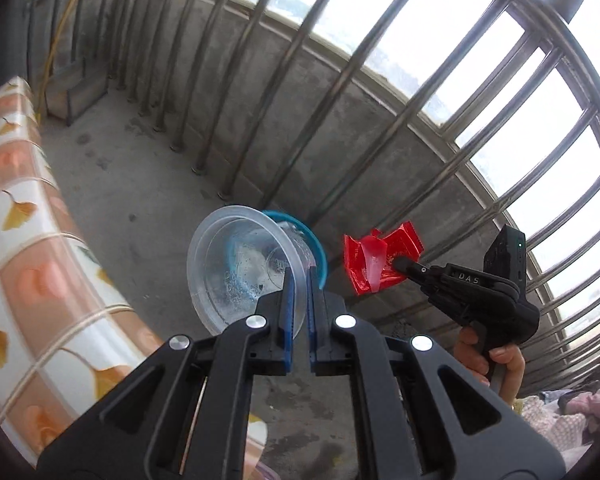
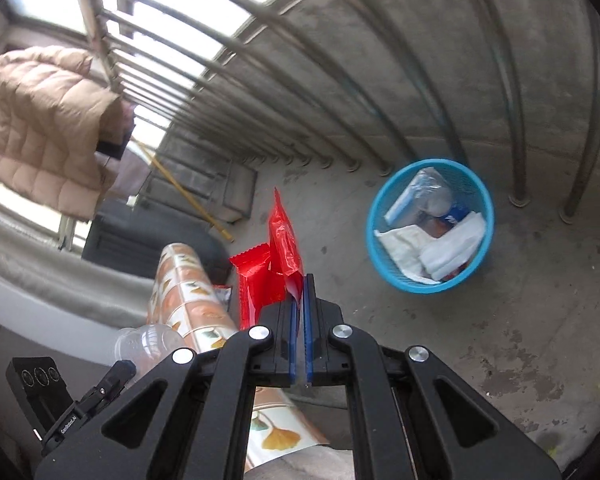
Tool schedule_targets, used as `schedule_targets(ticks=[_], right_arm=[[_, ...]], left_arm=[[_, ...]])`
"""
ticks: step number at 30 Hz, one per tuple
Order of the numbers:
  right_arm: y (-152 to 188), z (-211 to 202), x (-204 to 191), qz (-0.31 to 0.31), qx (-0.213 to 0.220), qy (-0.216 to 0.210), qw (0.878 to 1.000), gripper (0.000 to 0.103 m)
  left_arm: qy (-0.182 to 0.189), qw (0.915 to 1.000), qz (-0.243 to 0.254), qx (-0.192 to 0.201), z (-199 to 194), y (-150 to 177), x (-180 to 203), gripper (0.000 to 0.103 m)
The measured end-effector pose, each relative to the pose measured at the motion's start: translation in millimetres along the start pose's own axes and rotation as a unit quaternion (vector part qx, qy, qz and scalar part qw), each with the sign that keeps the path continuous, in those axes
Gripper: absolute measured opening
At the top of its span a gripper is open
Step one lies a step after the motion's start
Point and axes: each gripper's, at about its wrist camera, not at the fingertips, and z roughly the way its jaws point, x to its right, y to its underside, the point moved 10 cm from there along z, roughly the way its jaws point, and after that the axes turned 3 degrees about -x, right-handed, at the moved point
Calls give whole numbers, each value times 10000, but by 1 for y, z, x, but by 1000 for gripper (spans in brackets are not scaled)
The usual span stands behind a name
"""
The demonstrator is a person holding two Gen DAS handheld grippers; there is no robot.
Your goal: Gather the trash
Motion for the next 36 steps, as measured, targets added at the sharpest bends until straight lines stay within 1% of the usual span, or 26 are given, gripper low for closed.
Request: schedule_targets(ticks=[3,5,8,11,12,13,14,15,16,17,18,20,23,24,29,31,32,33,34,36], right_arm=[[-10,16,38,370,-50,231,9990,3],[-17,27,63,565,-102,339,9978,3],[-30,50,90,749,-118,520,9958,3],[-50,78,112,895,-51,752,9931,4],[-56,88,116,927,-53,800,9925,4],[-62,103,123,954,-87,861,9917,5],[-66,119,132,941,-205,982,9905,9],[-67,141,144,934,-422,1177,9877,30],[-65,156,154,975,-572,1301,9850,43],[-62,171,166,1052,-733,1443,9812,56],[-54,183,181,1200,-935,1624,9749,56],[-46,191,196,1422,-1030,1679,9700,56],[-39,186,203,1532,-871,1476,9732,57],[-38,183,204,1520,-819,1440,9744,59],[-42,150,195,1343,-488,1335,9807,60],[-48,130,178,1088,-281,1269,9855,60],[-49,121,167,943,-198,1259,9874,60],[-49,112,152,761,-110,1204,9897,60],[-48,102,129,485,-20,1105,9927,60],[-42,84,86,-72,114,994,9950,65]], left_arm=[[103,9982,-69,-582,63,-3,12,4],[48,9963,-20,-855,100,-7,17,4],[-192,9934,292,-1091,147,-15,28,4],[-260,9917,327,-1214,186,-30,27,4],[-270,9916,336,-1220,199,-35,28,6],[-340,9911,365,-1232,209,-38,26,20],[-463,9899,398,-1281,222,-41,22,50],[-609,9889,400,-1293,233,-44,18,63],[-708,9886,396,-1265,238,-45,14,66],[-747,9880,407,-1291,242,-45,12,66],[-752,9869,416,-1365,245,-42,11,66],[-679,9875,366,-1377,238,-37,8,67],[-601,9897,372,-1243,218,-36,1,69],[-590,9908,386,-1154,208,-36,-1,69],[-600,9958,466,-517,148,-44,-4,75],[-652,9967,439,-204,112,-46,-6,79],[-644,9970,432,0,91,-47,-6,82],[-685,9965,421,217,68,-47,-7,83],[-728,9958,405,388,50,-46,-9,84],[-827,9938,299,687,10,-39,-15,90]])
